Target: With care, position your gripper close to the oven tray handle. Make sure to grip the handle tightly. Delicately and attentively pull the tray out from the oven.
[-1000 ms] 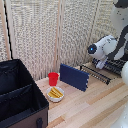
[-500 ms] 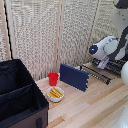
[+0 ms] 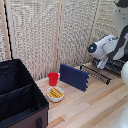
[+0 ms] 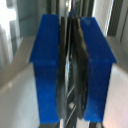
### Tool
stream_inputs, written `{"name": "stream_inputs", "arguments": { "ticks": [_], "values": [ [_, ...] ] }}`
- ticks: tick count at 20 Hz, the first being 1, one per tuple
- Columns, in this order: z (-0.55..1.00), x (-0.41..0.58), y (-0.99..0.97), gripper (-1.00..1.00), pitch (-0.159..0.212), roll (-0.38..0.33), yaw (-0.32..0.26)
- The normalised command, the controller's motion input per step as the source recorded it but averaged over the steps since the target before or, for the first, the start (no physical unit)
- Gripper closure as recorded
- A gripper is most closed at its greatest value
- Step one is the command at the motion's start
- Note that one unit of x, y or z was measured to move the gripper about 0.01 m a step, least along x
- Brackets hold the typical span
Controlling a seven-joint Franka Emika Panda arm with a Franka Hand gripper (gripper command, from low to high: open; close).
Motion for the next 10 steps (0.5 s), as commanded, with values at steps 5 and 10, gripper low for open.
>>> {"name": "stream_inputs", "arguments": {
  "ticks": [5,10],
  "values": [
    [0.12,0.147,0.45,1.0,0.133,0.268,-0.115],
    [0.04,0.043,0.59,1.0,0.086,0.195,-0.113]
  ]
}}
